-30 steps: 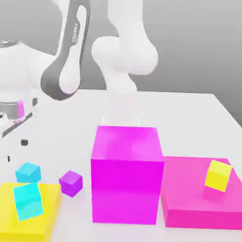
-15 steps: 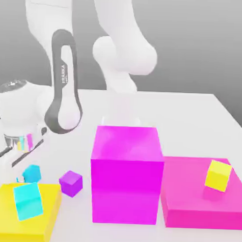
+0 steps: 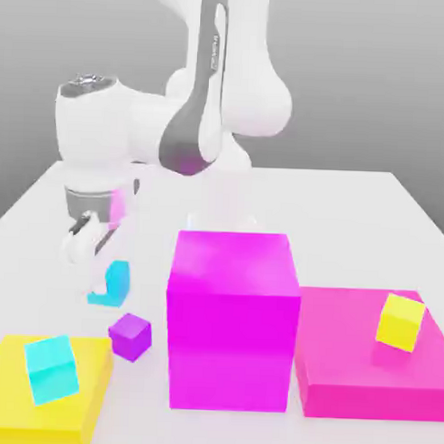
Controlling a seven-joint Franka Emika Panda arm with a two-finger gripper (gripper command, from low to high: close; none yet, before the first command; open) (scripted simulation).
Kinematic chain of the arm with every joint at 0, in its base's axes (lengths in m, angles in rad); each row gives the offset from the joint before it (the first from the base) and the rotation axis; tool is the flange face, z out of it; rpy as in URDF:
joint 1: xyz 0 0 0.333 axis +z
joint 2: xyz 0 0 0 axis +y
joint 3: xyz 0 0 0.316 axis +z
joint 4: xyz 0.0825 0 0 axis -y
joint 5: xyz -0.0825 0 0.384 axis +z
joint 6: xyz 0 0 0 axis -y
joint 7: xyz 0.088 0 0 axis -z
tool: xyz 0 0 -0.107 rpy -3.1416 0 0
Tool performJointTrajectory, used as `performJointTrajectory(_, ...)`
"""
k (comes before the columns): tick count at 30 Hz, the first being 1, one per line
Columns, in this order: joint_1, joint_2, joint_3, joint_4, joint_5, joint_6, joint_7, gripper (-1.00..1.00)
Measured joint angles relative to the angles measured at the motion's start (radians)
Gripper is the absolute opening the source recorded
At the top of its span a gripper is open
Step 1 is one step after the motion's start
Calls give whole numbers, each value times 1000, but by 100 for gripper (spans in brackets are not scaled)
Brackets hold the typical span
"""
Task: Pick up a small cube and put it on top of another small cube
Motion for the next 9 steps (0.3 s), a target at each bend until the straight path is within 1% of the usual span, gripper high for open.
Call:
performJointTrajectory(5,-3,161,3,3,-32,158,25,-100)
performJointTrajectory(6,-3,197,1,5,-41,192,32,100)
performJointTrajectory(9,-5,197,1,5,-41,192,32,100)
